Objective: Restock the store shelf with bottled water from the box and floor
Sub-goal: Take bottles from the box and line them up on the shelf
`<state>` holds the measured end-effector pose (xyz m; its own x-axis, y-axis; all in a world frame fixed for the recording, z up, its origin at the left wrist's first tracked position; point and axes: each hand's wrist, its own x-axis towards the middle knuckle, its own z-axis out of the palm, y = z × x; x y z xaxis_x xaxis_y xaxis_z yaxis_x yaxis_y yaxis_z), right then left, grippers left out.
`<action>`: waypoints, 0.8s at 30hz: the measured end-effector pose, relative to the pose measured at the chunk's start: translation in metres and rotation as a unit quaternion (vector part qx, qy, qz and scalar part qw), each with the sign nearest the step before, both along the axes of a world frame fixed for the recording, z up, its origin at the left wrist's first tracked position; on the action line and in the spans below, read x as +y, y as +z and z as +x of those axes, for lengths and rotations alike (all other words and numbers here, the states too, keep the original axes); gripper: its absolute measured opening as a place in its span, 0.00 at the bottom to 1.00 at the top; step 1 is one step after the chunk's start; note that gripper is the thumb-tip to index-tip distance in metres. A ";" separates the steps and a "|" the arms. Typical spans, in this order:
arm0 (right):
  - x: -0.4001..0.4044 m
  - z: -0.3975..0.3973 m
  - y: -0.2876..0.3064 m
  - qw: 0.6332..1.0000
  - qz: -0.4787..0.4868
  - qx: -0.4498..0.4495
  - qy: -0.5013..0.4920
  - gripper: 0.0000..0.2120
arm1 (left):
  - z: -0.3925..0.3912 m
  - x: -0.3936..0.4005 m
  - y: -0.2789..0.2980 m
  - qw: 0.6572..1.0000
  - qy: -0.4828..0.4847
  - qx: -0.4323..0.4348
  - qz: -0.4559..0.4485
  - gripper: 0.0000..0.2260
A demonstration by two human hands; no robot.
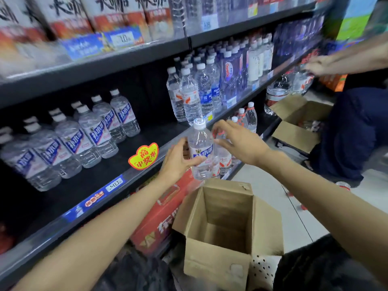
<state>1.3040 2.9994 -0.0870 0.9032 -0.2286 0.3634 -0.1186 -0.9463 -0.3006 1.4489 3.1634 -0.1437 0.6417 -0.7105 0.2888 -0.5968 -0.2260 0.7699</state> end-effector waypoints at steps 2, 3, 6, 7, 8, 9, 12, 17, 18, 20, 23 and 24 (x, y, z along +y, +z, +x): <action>-0.001 0.002 0.008 0.999 -0.033 0.010 -0.013 0.14 | 0.007 0.006 0.023 1.000 0.008 -0.015 -0.015 0.24; -0.001 0.004 0.012 0.998 -0.049 0.020 -0.021 0.14 | 0.010 0.009 0.034 0.999 0.011 -0.020 -0.023 0.24; 0.000 0.013 0.020 0.994 -0.086 0.053 -0.038 0.13 | 0.023 0.017 0.063 0.998 0.018 -0.031 -0.049 0.25; 0.001 0.017 0.023 0.993 -0.097 0.061 -0.040 0.13 | 0.028 0.019 0.071 0.998 0.022 -0.036 -0.053 0.25; 0.002 0.023 0.025 0.991 -0.110 0.068 -0.041 0.12 | 0.032 0.021 0.078 0.997 0.028 -0.042 -0.054 0.25; 0.003 0.028 0.026 0.989 -0.126 0.071 -0.040 0.12 | 0.036 0.023 0.084 0.997 0.033 -0.049 -0.056 0.25; 0.007 0.047 0.031 0.984 -0.154 0.077 -0.036 0.14 | 0.051 0.028 0.096 0.995 0.046 -0.065 -0.053 0.26; 0.017 0.078 0.034 0.983 -0.162 0.085 -0.019 0.14 | 0.078 0.036 0.092 0.995 0.060 -0.071 -0.041 0.26; 0.019 0.083 0.033 0.983 -0.161 0.090 -0.015 0.14 | 0.083 0.037 0.089 0.995 0.062 -0.070 -0.042 0.27; 0.022 0.095 0.032 0.982 -0.158 0.100 -0.004 0.15 | 0.096 0.039 0.084 0.994 0.073 -0.071 -0.040 0.28; 0.026 0.115 0.030 0.983 -0.152 0.102 0.010 0.15 | 0.116 0.042 0.076 0.991 0.111 -0.061 -0.038 0.30; 0.027 0.123 0.029 0.983 -0.153 0.102 0.013 0.15 | 0.122 0.043 0.073 0.990 0.123 -0.060 -0.036 0.31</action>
<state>1.4268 3.0268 -0.0583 0.9683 -0.1133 0.2225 -0.1219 -0.9922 0.0251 1.5708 3.2061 -0.0702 0.7502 -0.5120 0.4184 -0.6194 -0.3226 0.7157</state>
